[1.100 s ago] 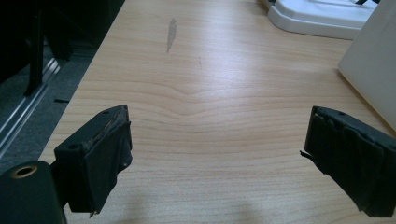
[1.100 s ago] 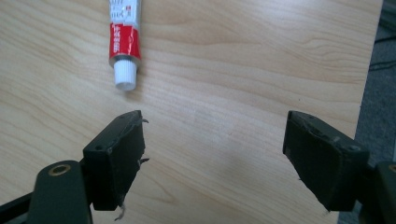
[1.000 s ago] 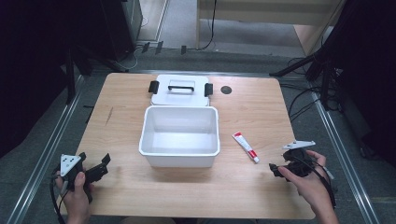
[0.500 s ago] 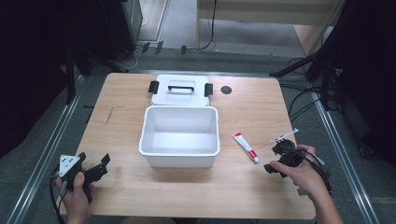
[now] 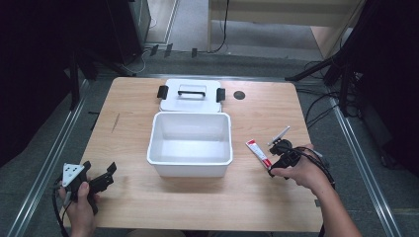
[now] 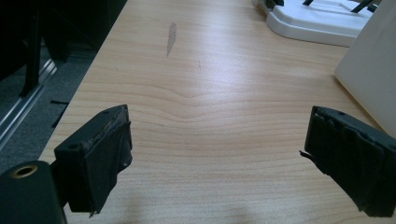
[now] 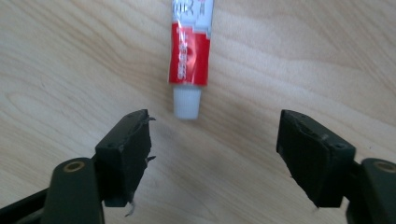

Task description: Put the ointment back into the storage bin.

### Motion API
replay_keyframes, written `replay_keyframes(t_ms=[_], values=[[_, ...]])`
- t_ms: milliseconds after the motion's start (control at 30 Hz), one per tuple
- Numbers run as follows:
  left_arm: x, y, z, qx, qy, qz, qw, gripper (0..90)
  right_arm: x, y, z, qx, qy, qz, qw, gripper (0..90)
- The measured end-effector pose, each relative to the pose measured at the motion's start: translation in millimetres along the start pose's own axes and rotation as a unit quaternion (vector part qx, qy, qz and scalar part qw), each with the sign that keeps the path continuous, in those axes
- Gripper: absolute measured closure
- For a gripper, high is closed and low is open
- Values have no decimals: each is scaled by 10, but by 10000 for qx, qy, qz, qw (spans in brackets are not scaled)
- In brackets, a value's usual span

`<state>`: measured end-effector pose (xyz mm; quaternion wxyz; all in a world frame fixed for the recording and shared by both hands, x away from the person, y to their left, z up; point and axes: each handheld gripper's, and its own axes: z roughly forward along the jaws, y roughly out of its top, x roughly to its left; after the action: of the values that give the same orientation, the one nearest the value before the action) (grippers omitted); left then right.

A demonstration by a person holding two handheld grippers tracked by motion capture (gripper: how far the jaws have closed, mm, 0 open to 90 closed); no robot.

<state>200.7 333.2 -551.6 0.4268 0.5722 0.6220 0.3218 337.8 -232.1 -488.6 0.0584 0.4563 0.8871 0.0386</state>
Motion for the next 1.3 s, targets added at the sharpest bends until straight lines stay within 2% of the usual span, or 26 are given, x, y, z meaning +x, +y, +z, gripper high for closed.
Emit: replay_keyframes(t_ms=[300,333,367,400,500,767,900,933,1033,1133,1300], values=[[4,0,-1,7,-14,-9,10000,81,-13,195,-3,141,185,115,9997,362],[3,1,2,8,-18,-11,10000,82,-26,231,17,147,280,185,9993,401],[3,1,2,8,-18,-11,10000,82,-26,231,17,147,280,185,9993,401],[4,1,2,13,-22,-3,10000,82,-43,267,47,234,484,312,9981,436],[4,1,3,8,-22,-15,10000,82,-60,309,83,239,540,284,9979,461],[6,2,4,23,-40,-13,10000,82,-11,403,111,247,497,123,9984,504],[7,2,5,23,-46,-8,10000,82,8,440,149,293,428,199,9985,523],[7,1,6,18,-48,-13,10000,81,10,458,162,350,430,309,9980,541],[7,2,9,16,-49,-19,10000,82,16,472,176,377,434,275,9980,569],[7,2,9,20,-50,-19,10000,82,43,492,195,465,380,271,9978,647],[6,2,9,20,-50,-19,10000,82,54,534,216,479,358,356,9976,665]])
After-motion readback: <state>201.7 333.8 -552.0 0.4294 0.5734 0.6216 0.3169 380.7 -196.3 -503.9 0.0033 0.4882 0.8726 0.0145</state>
